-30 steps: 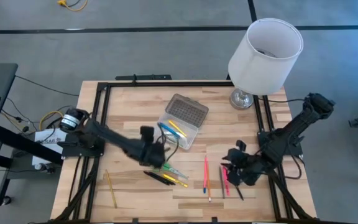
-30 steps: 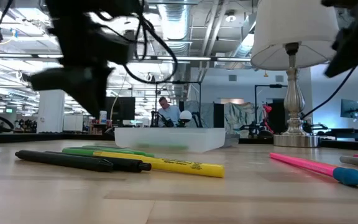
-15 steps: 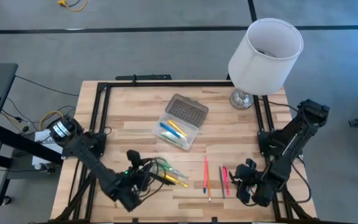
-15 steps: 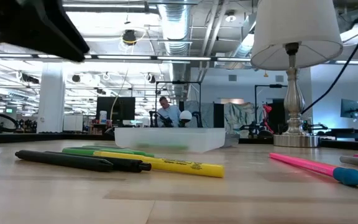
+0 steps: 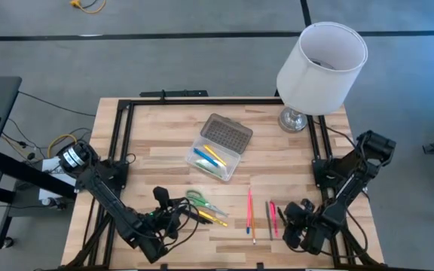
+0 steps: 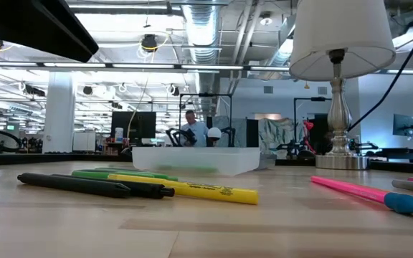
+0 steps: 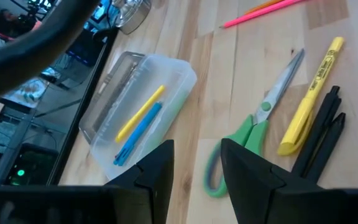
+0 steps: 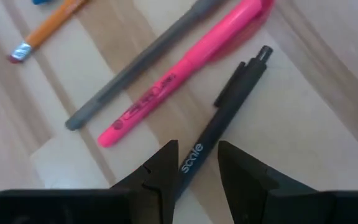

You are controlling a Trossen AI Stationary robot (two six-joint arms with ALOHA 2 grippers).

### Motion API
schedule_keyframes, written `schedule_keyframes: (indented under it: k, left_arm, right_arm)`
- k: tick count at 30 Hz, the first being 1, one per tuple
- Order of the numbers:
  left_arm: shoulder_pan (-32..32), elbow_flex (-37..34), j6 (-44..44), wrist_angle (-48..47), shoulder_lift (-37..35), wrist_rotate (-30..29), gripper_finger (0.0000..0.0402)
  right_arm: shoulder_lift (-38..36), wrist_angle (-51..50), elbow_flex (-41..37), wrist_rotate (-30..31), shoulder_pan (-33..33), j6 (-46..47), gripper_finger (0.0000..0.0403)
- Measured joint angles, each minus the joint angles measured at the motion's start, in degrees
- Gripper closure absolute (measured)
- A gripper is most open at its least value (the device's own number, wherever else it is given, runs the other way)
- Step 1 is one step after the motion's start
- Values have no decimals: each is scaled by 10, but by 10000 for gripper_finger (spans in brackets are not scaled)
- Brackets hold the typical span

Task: Pick & place school supplies into a supply box
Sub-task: Put the right black pen into the gray supply box

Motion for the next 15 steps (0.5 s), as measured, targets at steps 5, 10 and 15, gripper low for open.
schedule_keyframes:
  k: [5, 10, 15]
  left_arm:
    - [0, 0, 0, -1, 0, 0, 274]
    - [0, 0, 1, -2, 0, 2, 274]
    - [0, 0, 7, -2, 0, 2, 274]
  right_arm:
    - [16, -7, 1, -18, -18, -2, 296]
    - [21, -9, 3, -35, -33, -10, 296]
    - [22, -27, 3, -41, -37, -4, 297]
